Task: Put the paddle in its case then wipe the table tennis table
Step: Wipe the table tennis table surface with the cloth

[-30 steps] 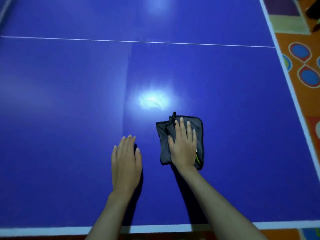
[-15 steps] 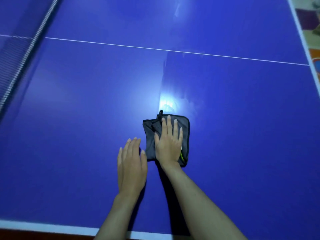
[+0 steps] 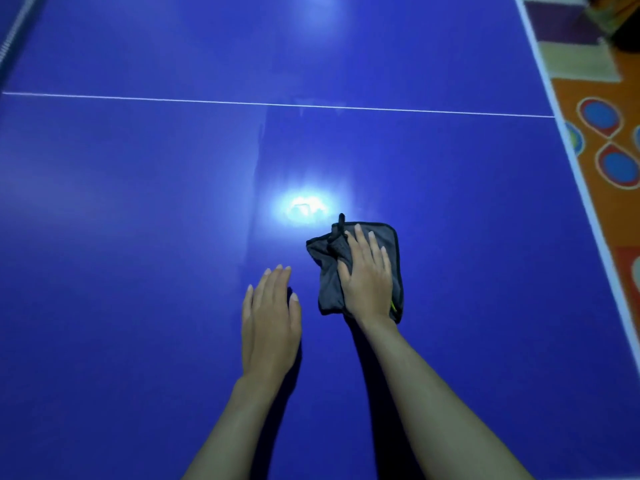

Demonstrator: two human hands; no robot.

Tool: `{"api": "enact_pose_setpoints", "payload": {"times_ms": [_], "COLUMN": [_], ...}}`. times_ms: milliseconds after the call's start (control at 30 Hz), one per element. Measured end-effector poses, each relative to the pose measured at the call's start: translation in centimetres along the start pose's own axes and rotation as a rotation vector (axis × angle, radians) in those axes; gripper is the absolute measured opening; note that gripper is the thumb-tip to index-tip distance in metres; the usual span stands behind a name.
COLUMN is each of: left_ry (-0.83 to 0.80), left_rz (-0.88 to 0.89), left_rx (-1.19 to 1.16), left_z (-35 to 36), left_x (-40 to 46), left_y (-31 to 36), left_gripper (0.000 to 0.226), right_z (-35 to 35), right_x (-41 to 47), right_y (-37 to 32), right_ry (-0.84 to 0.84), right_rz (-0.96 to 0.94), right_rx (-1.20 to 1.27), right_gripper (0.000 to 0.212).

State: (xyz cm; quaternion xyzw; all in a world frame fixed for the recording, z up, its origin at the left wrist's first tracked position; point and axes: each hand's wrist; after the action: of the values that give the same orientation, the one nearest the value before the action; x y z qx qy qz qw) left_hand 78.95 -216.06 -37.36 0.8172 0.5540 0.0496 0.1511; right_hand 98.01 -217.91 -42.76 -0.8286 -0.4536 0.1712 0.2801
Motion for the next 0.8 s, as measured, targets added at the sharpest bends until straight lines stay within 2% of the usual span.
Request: {"api": "enact_pose_setpoints", "payload": {"times_ms": [333, 533, 800], "left_ry": [-0.027, -0.057, -0.078], "left_rz": [0.218, 0.243, 0.28], "left_rx": [0.15, 0.125, 0.154], "left_z": [6.2, 9.0, 11.2], "left_x": [1.5, 1.8, 2.0], "left_y": [15.8, 24.8, 31.0], "left_gripper": [0.048, 0.049, 0.047], "right_z": [-13.2, -21.1, -27.3], "right_x": [1.1, 0.5, -0.4], "right_y": [16.3, 26.0, 33.9], "right_ry": [0.064, 0.122, 0.143], "right_rz": [0.101, 0.205, 0.241], "right_rx": [0.019, 0.036, 0.025], "right_gripper": [0.057, 0.057, 0.058]}}
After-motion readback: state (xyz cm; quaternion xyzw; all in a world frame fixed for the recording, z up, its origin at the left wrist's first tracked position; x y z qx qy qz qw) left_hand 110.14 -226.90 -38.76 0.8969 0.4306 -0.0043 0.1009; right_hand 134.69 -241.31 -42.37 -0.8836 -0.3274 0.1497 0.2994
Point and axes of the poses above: each hand's wrist, its own x-axis towards the middle knuckle, its own z-axis out of the palm, y = z × x, and after that the axes turned 15 degrees about x, right-handed
